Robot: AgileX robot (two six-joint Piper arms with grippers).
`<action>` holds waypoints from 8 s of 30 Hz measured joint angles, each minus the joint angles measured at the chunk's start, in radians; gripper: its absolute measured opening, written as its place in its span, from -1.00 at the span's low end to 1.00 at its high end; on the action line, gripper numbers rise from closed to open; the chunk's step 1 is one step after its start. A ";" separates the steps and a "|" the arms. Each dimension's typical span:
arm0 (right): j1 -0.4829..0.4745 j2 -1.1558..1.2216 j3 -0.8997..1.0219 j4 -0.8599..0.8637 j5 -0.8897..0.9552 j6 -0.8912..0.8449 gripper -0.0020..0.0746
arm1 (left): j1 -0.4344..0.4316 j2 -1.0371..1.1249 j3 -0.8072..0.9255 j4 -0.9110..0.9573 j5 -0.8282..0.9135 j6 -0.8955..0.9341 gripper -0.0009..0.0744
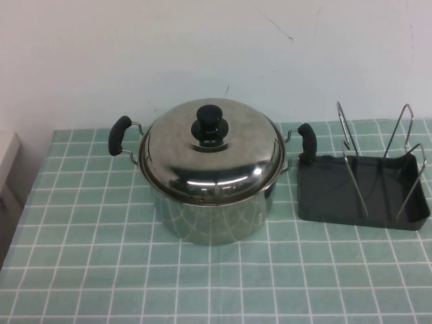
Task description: Put pot lid on rack
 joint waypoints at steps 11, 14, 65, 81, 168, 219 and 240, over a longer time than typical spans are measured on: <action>0.000 0.000 0.000 0.000 0.000 0.000 -0.95 | 0.000 0.000 0.000 0.000 0.000 0.000 -0.98; 0.000 0.000 0.000 0.000 0.000 0.000 -0.95 | 0.000 0.000 0.000 0.000 0.000 0.000 -0.98; 0.000 0.000 -0.005 0.008 -0.772 0.013 -0.95 | 0.000 0.000 -0.015 0.089 -0.758 -0.151 -0.98; 0.000 0.131 -0.336 -0.127 -0.076 -0.063 -0.95 | 0.000 0.286 -0.370 0.075 -0.450 -0.367 -0.98; 0.000 0.152 -0.382 -0.135 -0.380 0.217 -0.95 | -0.384 1.716 -1.024 0.407 -1.359 -0.188 -0.13; 0.229 0.466 -0.659 1.667 0.156 -0.935 -0.64 | -0.911 1.511 -1.065 0.452 -1.419 -0.516 -0.13; 0.229 0.612 -0.659 1.753 0.024 -1.264 -0.76 | -0.878 1.298 -1.071 0.884 -0.785 -0.794 0.38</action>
